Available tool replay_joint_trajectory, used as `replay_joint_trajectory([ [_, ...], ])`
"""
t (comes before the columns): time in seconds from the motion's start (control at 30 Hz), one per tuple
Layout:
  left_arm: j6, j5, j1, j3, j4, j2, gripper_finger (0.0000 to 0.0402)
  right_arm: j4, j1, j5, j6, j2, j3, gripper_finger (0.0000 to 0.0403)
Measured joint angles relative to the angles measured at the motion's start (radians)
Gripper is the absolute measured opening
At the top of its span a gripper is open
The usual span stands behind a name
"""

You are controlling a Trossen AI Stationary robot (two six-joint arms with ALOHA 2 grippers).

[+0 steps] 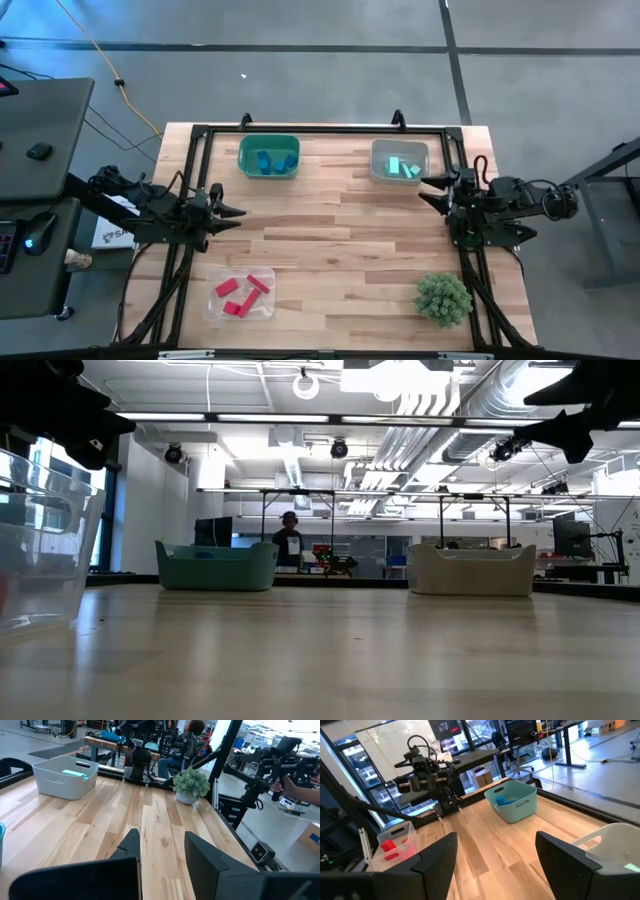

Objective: Sort & place blocks by color
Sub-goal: Return to Home Position

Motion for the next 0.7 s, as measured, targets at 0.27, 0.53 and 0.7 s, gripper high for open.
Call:
replay_joint_trajectory([
  [0.27, 0.022, -0.006, 0.0, 0.001, -0.001, 0.004, 0.0071, 0.031, 0.0, -0.021, -0.022, 0.016, -0.024, 0.0259],
  [0.53, 0.097, -0.007, 0.0, 0.001, -0.008, 0.004, 0.0071, 0.191, 0.0, -0.024, 0.02, 0.001, -0.208, 0.0259],
  [0.7, 0.097, -0.007, 0.0, 0.001, -0.008, 0.004, 0.0071, 0.258, 0.0, -0.043, 0.029, 0.012, -0.263, 0.0259],
])
